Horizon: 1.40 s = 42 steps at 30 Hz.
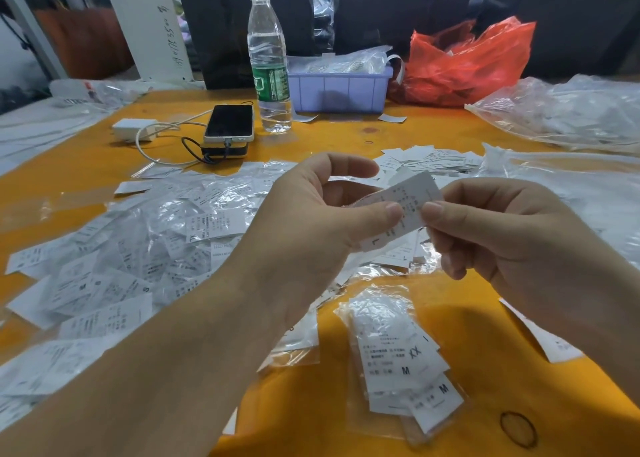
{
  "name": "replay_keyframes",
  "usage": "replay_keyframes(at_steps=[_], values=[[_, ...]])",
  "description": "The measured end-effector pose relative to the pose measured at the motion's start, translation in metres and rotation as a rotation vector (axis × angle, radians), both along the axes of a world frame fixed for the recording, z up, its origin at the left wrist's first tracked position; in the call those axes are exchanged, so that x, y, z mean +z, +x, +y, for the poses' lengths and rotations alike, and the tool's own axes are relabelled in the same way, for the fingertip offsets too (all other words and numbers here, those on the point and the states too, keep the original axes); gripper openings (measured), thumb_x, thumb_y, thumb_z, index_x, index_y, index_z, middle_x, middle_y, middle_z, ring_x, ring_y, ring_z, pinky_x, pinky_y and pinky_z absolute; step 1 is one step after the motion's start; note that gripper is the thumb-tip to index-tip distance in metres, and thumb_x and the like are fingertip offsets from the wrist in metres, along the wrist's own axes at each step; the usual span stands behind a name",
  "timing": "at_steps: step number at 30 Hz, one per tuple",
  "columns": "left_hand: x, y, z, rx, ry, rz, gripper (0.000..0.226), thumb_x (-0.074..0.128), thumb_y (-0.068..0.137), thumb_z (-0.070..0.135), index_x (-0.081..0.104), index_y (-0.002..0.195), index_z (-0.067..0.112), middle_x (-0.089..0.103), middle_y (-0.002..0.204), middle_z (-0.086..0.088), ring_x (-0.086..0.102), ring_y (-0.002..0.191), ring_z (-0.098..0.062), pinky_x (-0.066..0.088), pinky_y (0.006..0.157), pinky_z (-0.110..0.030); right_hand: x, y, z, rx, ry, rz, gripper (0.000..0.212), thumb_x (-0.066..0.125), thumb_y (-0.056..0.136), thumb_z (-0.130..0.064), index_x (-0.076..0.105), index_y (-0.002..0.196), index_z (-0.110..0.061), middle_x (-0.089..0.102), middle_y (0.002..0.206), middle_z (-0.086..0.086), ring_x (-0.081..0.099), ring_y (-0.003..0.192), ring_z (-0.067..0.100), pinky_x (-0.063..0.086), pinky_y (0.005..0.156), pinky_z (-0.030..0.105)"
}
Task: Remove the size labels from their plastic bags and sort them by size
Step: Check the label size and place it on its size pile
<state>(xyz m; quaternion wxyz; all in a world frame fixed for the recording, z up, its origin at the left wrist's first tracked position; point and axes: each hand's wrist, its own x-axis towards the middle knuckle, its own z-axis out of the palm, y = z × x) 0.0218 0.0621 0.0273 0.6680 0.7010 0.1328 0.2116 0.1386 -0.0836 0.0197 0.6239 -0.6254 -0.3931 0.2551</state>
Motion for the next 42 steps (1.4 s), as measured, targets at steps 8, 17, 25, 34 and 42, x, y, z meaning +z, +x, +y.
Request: replay_keyframes(at_steps=[8, 17, 25, 34, 42], values=[[-0.001, 0.0, -0.002, 0.015, 0.032, 0.009, 0.047, 0.08, 0.054, 0.026, 0.064, 0.098, 0.025, 0.075, 0.079, 0.004, 0.073, 0.077, -0.013, 0.053, 0.058, -0.018, -0.001, -0.005, 0.0, 0.103, -0.037, -0.11, 0.019, 0.077, 0.076, -0.027, 0.071, 0.064, -0.014, 0.059, 0.059, 0.007, 0.052, 0.051, 0.017, 0.045, 0.047, 0.021], [-0.003, 0.001, -0.001, 0.048, 0.01, -0.026, 0.051, 0.079, 0.055, 0.027, 0.062, 0.104, 0.027, 0.075, 0.083, 0.004, 0.073, 0.083, -0.015, 0.054, 0.068, -0.028, -0.009, -0.006, 0.0, -0.043, 0.098, -0.214, 0.015, 0.07, 0.075, -0.028, 0.067, 0.09, -0.025, 0.064, 0.069, 0.011, 0.059, 0.053, 0.021, 0.05, 0.052, 0.027], [-0.005, 0.002, -0.004, 0.007, -0.011, -0.032, 0.052, 0.079, 0.053, 0.024, 0.063, 0.102, 0.025, 0.075, 0.082, 0.0, 0.073, 0.076, -0.014, 0.054, 0.059, -0.018, -0.009, -0.009, -0.001, -0.053, 0.033, -0.416, 0.01, 0.066, 0.078, -0.031, 0.072, 0.085, -0.028, 0.065, 0.066, 0.009, 0.059, 0.055, 0.027, 0.051, 0.053, 0.05], [-0.004, 0.001, -0.004, 0.051, -0.01, -0.02, 0.057, 0.08, 0.051, 0.028, 0.062, 0.105, 0.03, 0.075, 0.084, 0.003, 0.073, 0.079, -0.012, 0.054, 0.066, -0.026, -0.008, -0.009, -0.002, -0.083, 0.128, -0.371, 0.008, 0.068, 0.078, -0.022, 0.068, 0.087, -0.022, 0.066, 0.068, 0.007, 0.059, 0.052, 0.019, 0.051, 0.051, 0.031], [-0.002, 0.0, -0.004, 0.071, -0.018, -0.011, 0.057, 0.079, 0.053, 0.03, 0.061, 0.107, 0.028, 0.074, 0.082, 0.005, 0.073, 0.079, -0.012, 0.051, 0.06, -0.02, -0.008, -0.014, -0.001, -0.071, 0.051, -0.392, 0.016, 0.068, 0.077, -0.03, 0.07, 0.093, -0.034, 0.067, 0.074, 0.001, 0.061, 0.059, 0.022, 0.055, 0.056, 0.047]])
